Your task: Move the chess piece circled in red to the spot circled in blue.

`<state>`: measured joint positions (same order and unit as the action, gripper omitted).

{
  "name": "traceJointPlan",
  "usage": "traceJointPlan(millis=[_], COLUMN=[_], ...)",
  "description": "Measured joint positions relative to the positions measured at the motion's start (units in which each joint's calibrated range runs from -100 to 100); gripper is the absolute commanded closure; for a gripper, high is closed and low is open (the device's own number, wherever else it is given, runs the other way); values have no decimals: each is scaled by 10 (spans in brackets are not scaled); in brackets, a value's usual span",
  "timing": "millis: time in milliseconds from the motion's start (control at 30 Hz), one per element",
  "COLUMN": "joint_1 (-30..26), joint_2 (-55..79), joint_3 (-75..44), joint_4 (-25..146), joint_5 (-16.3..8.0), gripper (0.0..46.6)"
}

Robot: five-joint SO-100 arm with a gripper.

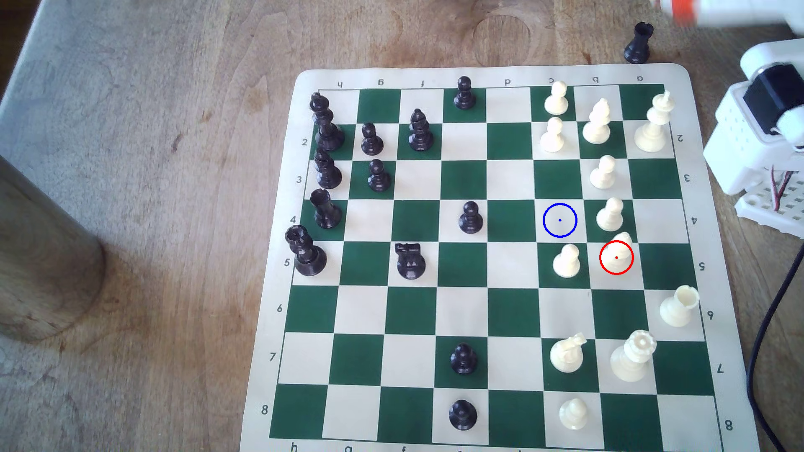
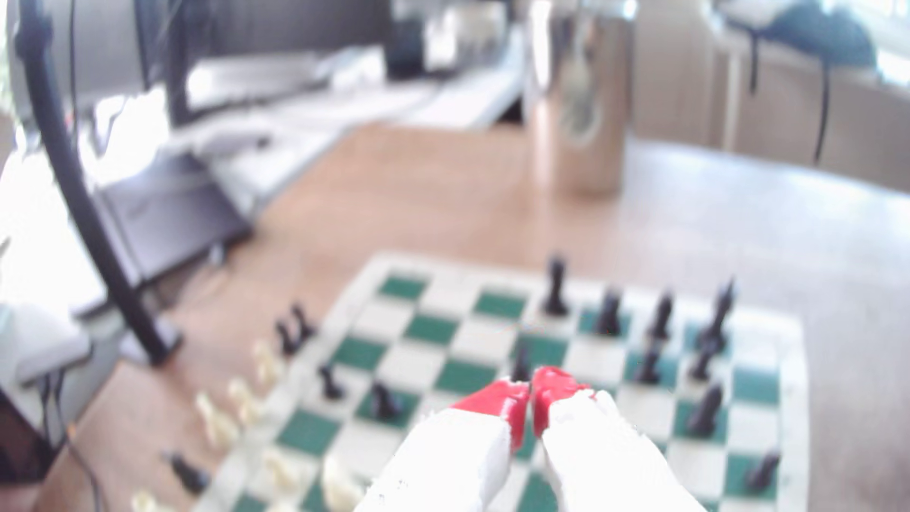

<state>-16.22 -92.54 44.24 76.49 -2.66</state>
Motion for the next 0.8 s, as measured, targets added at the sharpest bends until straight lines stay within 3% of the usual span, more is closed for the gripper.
traceJointPlan(millis=[67,100,133,200,300,400,500,567,667,800], joint_1=[-24,-43,-59,-62,-74,-87,-94,-98,-98,-103], joint_2=[18,24,40,53,117,196,244,310,364,406], joint_3=[-1,-1,0,0,-1,-1,0,0,0,1], joint_4=[74,98,120,129,131,129,113,89,57,27], joint_5=[-17,-34,-67,-93,-152,-190,-212,-225,-227,-220], gripper=[453,445,452,464,464,464,455,402,341,333])
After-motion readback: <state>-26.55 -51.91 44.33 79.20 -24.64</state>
